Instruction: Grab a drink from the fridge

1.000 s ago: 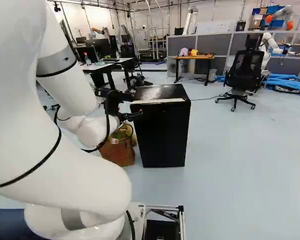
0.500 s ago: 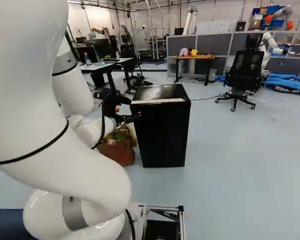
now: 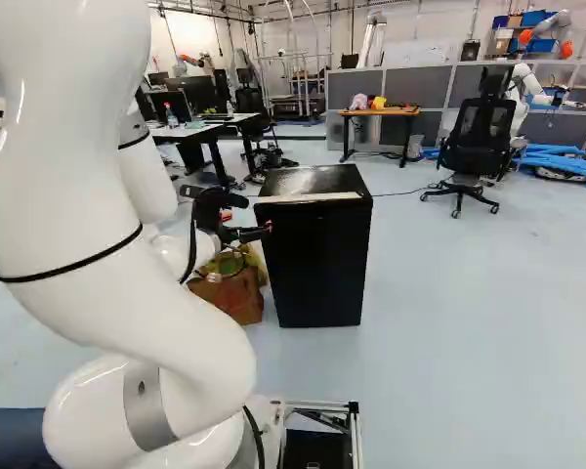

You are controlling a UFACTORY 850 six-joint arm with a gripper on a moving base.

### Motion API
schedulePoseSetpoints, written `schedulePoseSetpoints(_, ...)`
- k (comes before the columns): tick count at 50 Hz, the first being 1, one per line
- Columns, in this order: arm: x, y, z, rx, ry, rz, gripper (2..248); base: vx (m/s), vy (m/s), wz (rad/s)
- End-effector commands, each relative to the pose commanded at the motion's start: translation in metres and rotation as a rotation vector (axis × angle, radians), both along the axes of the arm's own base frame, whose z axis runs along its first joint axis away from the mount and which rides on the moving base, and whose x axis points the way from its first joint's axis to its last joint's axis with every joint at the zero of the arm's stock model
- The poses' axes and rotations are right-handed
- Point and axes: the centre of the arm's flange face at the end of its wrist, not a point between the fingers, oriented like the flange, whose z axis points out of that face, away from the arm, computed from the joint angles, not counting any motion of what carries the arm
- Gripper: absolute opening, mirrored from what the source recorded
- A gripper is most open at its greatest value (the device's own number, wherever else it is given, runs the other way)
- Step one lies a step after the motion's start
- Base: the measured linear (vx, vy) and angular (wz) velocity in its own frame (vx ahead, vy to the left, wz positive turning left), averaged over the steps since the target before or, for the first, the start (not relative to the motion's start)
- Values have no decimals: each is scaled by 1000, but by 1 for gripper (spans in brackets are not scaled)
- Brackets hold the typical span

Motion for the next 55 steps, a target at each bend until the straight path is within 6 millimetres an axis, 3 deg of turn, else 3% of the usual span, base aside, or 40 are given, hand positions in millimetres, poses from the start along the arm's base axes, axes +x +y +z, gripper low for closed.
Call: schedulePoseSetpoints(55,49,67,-52,-79,-88,-133,247,0,0,0)
